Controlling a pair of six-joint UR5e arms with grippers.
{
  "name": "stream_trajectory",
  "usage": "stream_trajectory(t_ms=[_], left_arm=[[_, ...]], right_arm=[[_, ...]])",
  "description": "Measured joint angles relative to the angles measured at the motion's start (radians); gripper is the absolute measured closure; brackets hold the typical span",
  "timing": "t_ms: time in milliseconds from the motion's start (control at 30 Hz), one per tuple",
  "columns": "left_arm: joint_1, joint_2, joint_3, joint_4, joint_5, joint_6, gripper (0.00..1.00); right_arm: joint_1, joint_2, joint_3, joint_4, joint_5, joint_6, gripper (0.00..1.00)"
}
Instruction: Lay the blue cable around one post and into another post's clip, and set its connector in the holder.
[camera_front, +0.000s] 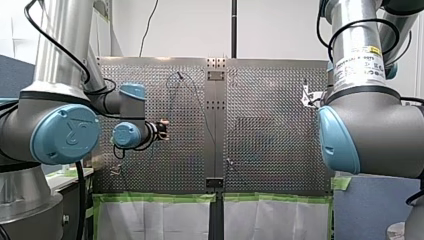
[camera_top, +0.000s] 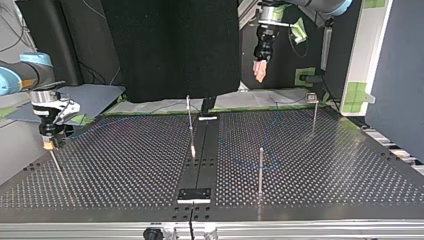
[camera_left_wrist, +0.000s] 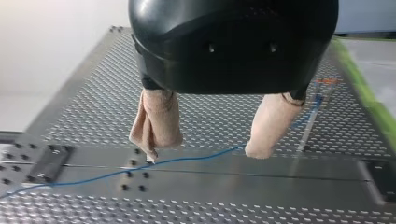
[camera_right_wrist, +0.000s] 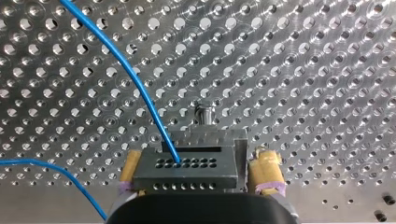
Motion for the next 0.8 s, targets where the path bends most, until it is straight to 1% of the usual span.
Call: stream_trajectory(t_ms=[167,800], left_arm=[[0.000,0.000,-0.006,-0.021,-0.004,0.005,0.00],[0.001,0.000,-0.006,-0.007,-0.003,0.002,0.00]], right_arm=[[0.000,0.000,0.000,0.000,0.000,0.000,0.00],[0.000,0.000,0.000,0.000,0.000,0.000,0.00]])
